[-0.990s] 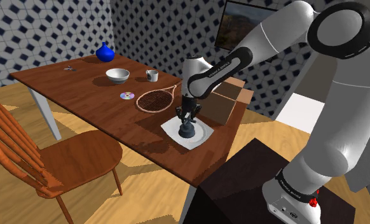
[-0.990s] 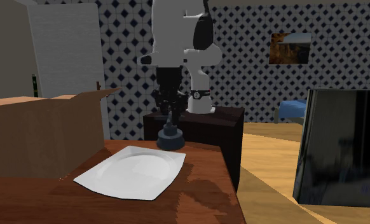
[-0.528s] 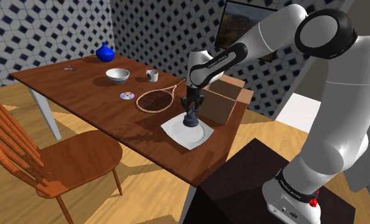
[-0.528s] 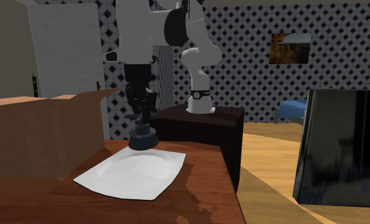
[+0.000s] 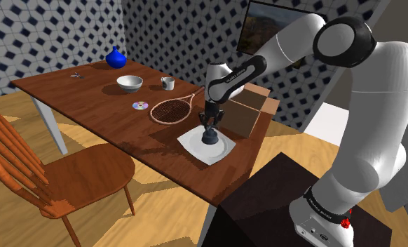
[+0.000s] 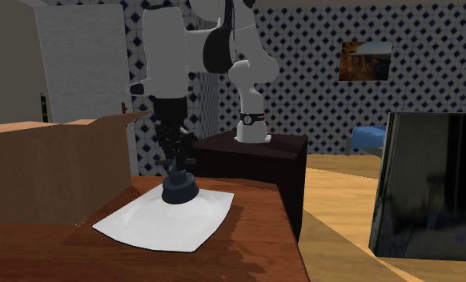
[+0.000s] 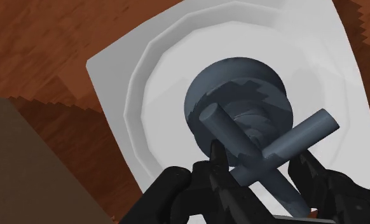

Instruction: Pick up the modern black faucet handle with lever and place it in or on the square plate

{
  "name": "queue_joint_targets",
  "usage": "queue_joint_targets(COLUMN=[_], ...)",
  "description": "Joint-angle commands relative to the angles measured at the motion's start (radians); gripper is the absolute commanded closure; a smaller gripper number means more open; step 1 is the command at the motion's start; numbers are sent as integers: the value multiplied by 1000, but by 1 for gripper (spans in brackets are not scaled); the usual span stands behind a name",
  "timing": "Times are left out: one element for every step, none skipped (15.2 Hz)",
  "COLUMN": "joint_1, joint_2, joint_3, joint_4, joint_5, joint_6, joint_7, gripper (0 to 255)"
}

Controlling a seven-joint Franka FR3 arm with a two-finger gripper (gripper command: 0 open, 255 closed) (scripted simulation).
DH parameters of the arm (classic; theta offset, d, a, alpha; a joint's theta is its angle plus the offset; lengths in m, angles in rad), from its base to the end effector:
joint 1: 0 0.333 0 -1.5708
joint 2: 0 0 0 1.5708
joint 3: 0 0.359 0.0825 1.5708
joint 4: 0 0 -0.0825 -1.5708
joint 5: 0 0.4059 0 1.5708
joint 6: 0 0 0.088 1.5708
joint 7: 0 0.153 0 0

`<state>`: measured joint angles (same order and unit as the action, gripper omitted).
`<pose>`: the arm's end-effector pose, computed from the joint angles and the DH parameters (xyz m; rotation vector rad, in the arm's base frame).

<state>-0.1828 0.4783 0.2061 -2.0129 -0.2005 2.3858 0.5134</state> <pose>0.6233 0.0063 0.1850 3.0330 -0.5454 -0.1184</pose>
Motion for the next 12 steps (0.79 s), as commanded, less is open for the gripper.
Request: queue_joint_targets(joint_1=[3, 5, 7, 9, 11, 12, 14, 16, 19, 19, 19, 19], joint_2=[16, 27, 38, 49, 60, 71, 82, 94, 109, 109, 109, 109], joint_3=[-4, -6, -9, -11, -14, -17, -19, -22, -26, -26, -26, -26], joint_4=[-6, -5, -3, -2, 0, 2, 4, 6, 10, 9, 9, 10], joint_5=[-7, -10, -14, -17, -21, -24, -28, -31, -36, -36, -36, -36], joint_6=[22, 32, 41, 51, 60, 69, 78, 87, 99, 99, 99, 99], joint_7=[6, 9, 12, 14, 17, 20, 22, 25, 28, 28, 28, 28], gripper=[255, 255, 255, 255, 255, 255, 255, 255, 255, 255, 255, 255])
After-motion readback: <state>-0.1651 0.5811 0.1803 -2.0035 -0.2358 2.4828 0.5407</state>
